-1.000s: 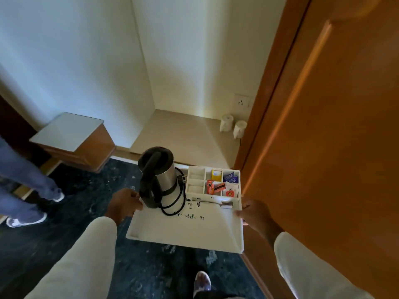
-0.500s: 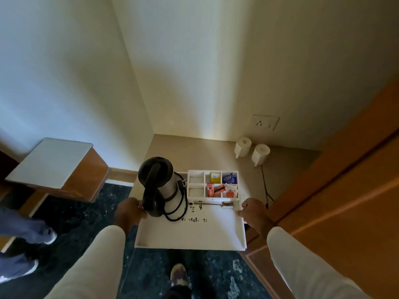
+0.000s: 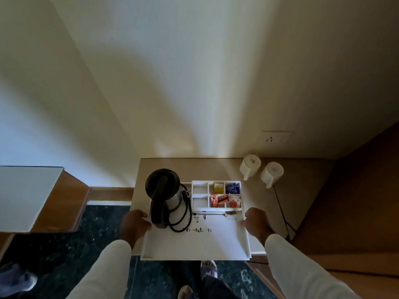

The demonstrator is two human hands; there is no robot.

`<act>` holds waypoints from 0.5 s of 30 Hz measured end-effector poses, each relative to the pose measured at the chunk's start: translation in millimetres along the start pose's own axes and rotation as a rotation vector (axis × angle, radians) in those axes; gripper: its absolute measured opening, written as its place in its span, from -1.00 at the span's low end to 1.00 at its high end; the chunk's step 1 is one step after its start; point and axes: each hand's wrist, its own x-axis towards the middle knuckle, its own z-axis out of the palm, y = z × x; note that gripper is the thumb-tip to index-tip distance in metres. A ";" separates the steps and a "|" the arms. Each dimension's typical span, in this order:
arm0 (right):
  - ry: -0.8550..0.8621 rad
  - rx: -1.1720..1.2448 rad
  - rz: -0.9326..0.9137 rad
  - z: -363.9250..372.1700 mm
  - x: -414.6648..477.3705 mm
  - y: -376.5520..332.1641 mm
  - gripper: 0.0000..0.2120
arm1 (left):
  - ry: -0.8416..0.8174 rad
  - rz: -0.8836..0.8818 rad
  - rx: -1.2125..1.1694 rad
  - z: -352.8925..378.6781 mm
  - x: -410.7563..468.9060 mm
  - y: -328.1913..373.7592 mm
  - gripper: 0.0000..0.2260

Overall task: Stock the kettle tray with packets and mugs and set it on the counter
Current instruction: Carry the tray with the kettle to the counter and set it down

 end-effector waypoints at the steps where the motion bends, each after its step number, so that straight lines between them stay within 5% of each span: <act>1: -0.004 -0.014 0.010 0.0 6.2 -3.1 -0.67 | 0.001 -0.005 0.011 1.9 8.2 1.4 -0.62; 15: 0.034 -0.048 -0.043 3.5 59.2 -43.3 -0.81 | 0.072 0.094 0.128 2.0 68.7 17.2 -0.77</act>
